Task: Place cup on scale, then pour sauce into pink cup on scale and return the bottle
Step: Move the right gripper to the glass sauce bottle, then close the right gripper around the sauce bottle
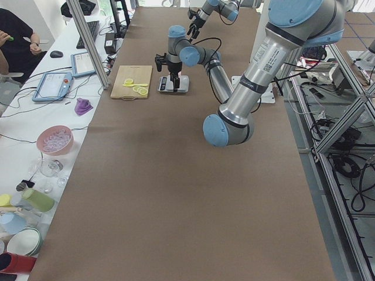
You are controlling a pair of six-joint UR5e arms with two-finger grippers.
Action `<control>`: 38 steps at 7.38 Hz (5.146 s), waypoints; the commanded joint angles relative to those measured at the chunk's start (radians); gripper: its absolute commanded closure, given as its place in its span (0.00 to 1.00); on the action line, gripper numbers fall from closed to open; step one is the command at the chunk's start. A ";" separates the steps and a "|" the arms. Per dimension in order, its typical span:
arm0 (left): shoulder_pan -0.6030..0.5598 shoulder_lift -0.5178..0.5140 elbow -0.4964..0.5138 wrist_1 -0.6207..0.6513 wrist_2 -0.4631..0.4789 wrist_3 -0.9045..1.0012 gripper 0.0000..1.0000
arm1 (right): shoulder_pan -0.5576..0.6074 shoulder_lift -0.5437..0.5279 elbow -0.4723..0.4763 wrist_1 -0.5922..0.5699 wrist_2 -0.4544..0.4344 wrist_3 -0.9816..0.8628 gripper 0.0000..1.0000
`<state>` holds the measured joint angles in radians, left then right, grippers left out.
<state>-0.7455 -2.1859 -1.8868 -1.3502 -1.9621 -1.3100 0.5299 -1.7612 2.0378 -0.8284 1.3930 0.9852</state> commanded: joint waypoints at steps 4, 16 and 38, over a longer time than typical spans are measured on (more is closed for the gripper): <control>0.000 0.000 0.005 -0.001 0.002 0.000 0.02 | -0.057 0.042 -0.073 0.029 -0.205 0.096 0.04; -0.005 -0.006 0.031 -0.007 0.002 -0.002 0.02 | -0.093 0.195 -0.258 0.008 -0.339 0.098 0.02; -0.005 -0.006 0.038 -0.009 0.002 -0.002 0.02 | -0.047 0.276 -0.346 0.017 -0.335 0.076 0.18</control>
<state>-0.7501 -2.1921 -1.8484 -1.3591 -1.9604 -1.3115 0.4824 -1.4855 1.6920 -0.8117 1.0584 1.0617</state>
